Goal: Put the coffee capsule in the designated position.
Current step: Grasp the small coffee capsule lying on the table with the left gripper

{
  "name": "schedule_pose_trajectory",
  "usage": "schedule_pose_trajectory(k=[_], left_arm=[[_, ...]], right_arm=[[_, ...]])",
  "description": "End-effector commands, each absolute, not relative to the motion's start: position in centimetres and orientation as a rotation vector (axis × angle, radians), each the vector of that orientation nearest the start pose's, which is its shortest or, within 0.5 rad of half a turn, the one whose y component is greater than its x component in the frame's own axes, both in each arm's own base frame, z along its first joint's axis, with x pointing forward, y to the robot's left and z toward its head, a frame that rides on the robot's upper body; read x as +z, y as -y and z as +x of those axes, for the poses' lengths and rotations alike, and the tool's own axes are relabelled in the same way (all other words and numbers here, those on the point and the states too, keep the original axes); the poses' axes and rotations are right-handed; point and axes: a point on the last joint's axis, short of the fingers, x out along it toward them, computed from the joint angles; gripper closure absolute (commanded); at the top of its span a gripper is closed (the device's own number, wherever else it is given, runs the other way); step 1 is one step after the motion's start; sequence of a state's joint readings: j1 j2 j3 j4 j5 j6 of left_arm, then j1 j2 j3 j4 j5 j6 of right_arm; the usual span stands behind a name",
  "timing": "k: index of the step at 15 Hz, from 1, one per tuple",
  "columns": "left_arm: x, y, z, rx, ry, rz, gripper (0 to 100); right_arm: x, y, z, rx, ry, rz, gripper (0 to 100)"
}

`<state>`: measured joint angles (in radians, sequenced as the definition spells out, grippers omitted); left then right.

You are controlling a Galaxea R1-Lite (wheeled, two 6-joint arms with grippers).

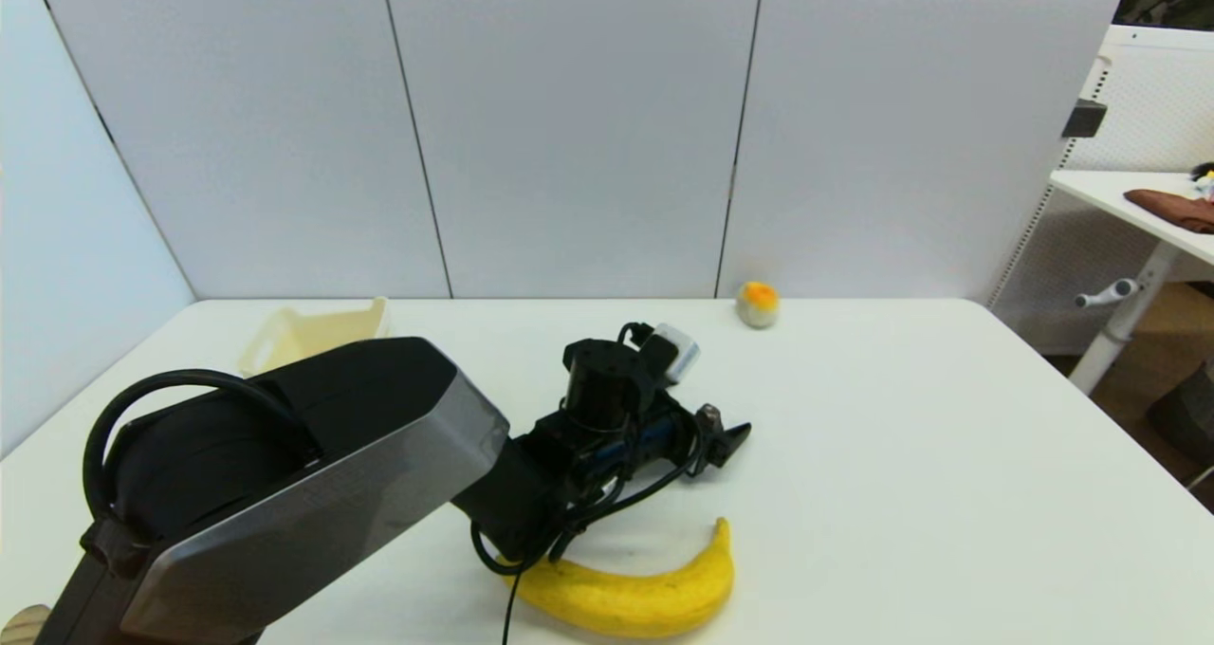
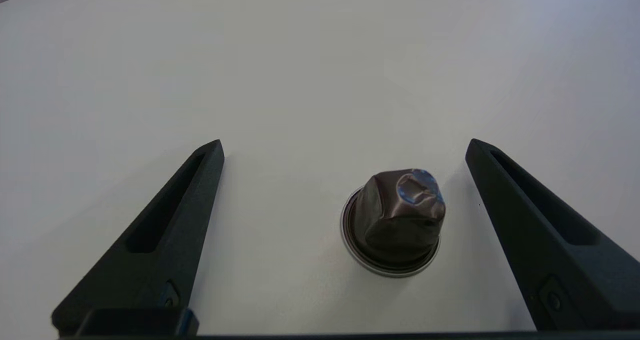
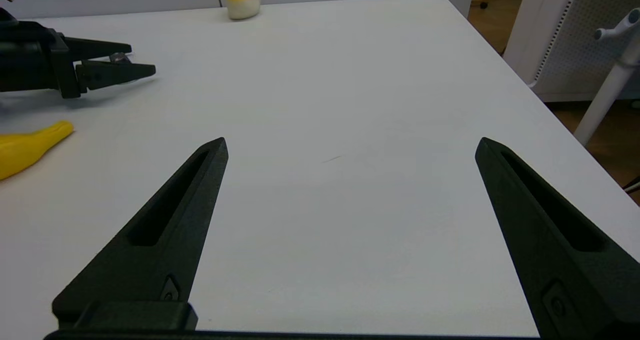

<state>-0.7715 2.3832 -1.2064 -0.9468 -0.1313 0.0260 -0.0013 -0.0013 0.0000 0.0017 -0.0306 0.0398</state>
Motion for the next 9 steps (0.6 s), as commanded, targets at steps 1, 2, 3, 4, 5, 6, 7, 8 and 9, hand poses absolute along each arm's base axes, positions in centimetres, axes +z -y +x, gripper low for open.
schedule_pose_trajectory(k=[1, 2, 3, 4, 5, 6, 7, 8, 9], left_arm=[[5.19, 32.22, 32.5, -0.907, -0.199, 0.094, 0], [5.19, 32.22, 32.5, -0.907, -0.199, 0.094, 0], [5.19, 32.22, 32.5, -0.907, -0.199, 0.094, 0], [5.05, 32.29, 32.46, -0.909, -0.202, 0.095, 100], [4.98, 32.29, 32.46, -0.909, -0.203, 0.097, 100], [4.8, 32.33, 32.41, -0.91, -0.207, 0.099, 100], [4.68, 32.45, 32.32, -0.913, -0.209, 0.1, 100], [4.68, 32.5, 32.27, -0.915, -0.209, 0.1, 100], [4.69, 32.6, 32.17, -0.918, -0.207, 0.1, 100]], right_arm=[[7.53, 0.07, -2.28, -0.031, -0.001, 0.04, 0], [7.53, 0.07, -2.28, -0.031, -0.001, 0.04, 0], [7.53, 0.07, -2.28, -0.032, -0.001, 0.04, 0], [7.53, 0.07, -2.28, -0.032, -0.001, 0.04, 0], [7.53, 0.07, -2.28, -0.032, -0.001, 0.04, 0], [7.53, 0.07, -2.28, -0.032, -0.001, 0.04, 0], [7.53, 0.07, -2.28, -0.032, -0.001, 0.04, 0], [7.53, 0.07, -2.28, -0.032, -0.001, 0.04, 0], [7.53, 0.07, -2.28, -0.032, -0.001, 0.04, 0]])
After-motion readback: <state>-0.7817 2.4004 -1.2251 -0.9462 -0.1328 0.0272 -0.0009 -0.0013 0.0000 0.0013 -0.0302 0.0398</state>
